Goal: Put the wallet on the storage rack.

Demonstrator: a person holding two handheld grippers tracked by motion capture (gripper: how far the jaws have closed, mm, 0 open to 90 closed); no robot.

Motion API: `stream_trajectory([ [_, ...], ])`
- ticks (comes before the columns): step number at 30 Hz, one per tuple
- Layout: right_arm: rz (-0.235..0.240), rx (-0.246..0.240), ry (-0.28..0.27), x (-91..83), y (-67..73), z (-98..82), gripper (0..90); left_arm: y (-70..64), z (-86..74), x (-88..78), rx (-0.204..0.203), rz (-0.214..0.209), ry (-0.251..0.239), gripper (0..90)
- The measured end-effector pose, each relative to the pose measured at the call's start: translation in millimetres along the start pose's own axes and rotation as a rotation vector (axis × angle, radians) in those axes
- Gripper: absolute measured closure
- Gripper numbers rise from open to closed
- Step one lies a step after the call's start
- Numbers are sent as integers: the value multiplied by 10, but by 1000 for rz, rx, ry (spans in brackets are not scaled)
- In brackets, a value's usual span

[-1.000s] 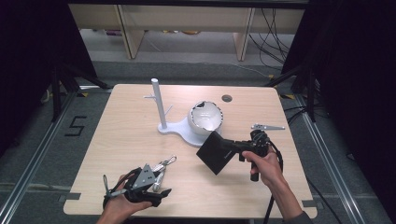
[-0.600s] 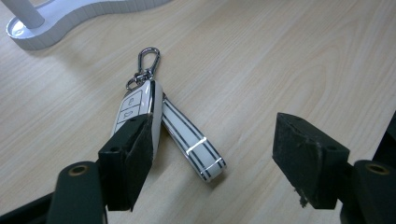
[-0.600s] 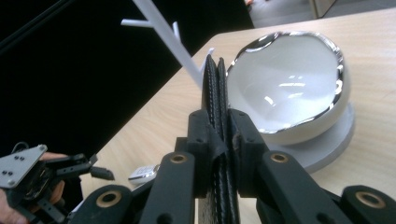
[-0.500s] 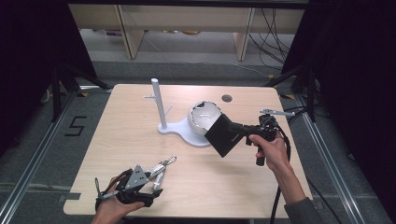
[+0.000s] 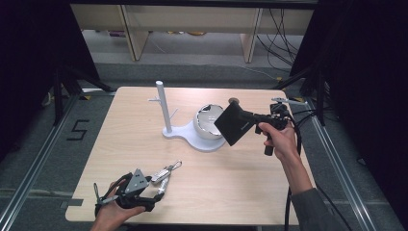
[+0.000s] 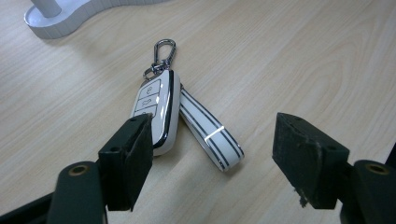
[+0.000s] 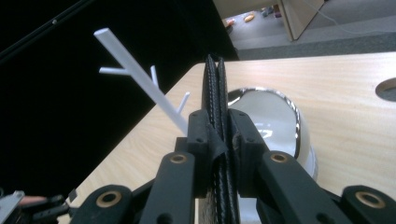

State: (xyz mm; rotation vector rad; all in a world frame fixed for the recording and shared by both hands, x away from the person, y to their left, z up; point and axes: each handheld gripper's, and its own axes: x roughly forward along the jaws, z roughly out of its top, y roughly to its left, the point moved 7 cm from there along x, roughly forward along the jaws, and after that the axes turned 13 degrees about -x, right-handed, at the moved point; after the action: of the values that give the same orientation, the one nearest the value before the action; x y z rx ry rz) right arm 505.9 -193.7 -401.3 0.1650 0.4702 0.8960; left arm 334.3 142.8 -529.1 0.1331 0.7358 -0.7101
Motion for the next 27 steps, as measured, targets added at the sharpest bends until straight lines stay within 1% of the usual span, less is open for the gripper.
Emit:
stream_trajectory([
  [1, -6, -3, -2, 22, -20, 31, 804, -1, -6, 3, -9, 1, 2, 288],
  [2, -9, -10, -5, 42, -35, 49, 804, 12, -6, 4, 0, 7, 4, 288],
  [3, -17, 11, -1, 61, -30, 69, 804, 8, -7, 6, -5, 5, 1, 288],
  [4, -16, -12, -9, 82, -52, 87, 804, 14, -11, 4, -2, 7, 7, 288],
  [5, -23, 1, -7, 110, -60, 107, 804, 15, -17, -1, 6, 2, 14, 287],
  [6, -22, 5, -7, 139, -71, 117, 804, 12, -14, 7, -3, 2, 6, 287],
  [7, -36, -9, -8, 170, -96, 128, 804, 20, -21, 1, 10, 2, 17, 286],
  [8, -31, 9, -10, 197, -96, 142, 804, 24, -25, 0, 17, 2, 22, 286],
  [9, -34, 24, -5, 221, -105, 148, 804, 21, -29, 4, 12, 2, 21, 286],
  [10, -46, 12, -12, 252, -143, 158, 804, 18, -37, 5, 10, 4, 25, 286],
  [11, -49, 29, -17, 275, -160, 165, 804, 13, -43, 11, 3, 4, 26, 286],
  [12, -49, 29, -17, 275, -160, 165, 804, 13, -43, 11, 3, 4, 26, 286],
  [13, -65, 49, -15, 332, -226, 166, 804, 10, -42, 16, 4, 5, 21, 286],
  [14, -81, 51, -14, 357, -260, 162, 804, 9, -42, 15, 4, 5, 21, 286],
  [15, -85, 45, -15, 374, -283, 159, 804, 9, -40, 14, 5, 5, 20, 286],
  [18, -106, 78, -13, 440, -341, 153, 804, 10, -38, 13, 5, 5, 19, 285],
  [19, -107, 79, -16, 462, -363, 153, 804, 9, -44, 6, 15, -1, 29, 285],
  [20, -110, 87, -16, 477, -376, 151, 804, 5, -42, 15, 4, 3, 20, 285],
  [23, -125, 98, -15, 549, -422, 137, 804, -2, -47, 18, 6, 2, 22, 285],
  [24, -134, 101, -6, 570, -436, 124, 804, -10, -50, 24, -5, 1, 21, 285],
  [25, -131, 110, -2, 591, -435, 115, 804, -9, -47, 20, 4, 1, 21, 285],
  [26, -136, 101, 0, 612, -449, 105, 804, -10, -48, 19, 4, 1, 22, 284],
  [27, -135, 109, 0, 635, -441, 99, 804, -7, -49, 18, 1, 3, 22, 285],
])
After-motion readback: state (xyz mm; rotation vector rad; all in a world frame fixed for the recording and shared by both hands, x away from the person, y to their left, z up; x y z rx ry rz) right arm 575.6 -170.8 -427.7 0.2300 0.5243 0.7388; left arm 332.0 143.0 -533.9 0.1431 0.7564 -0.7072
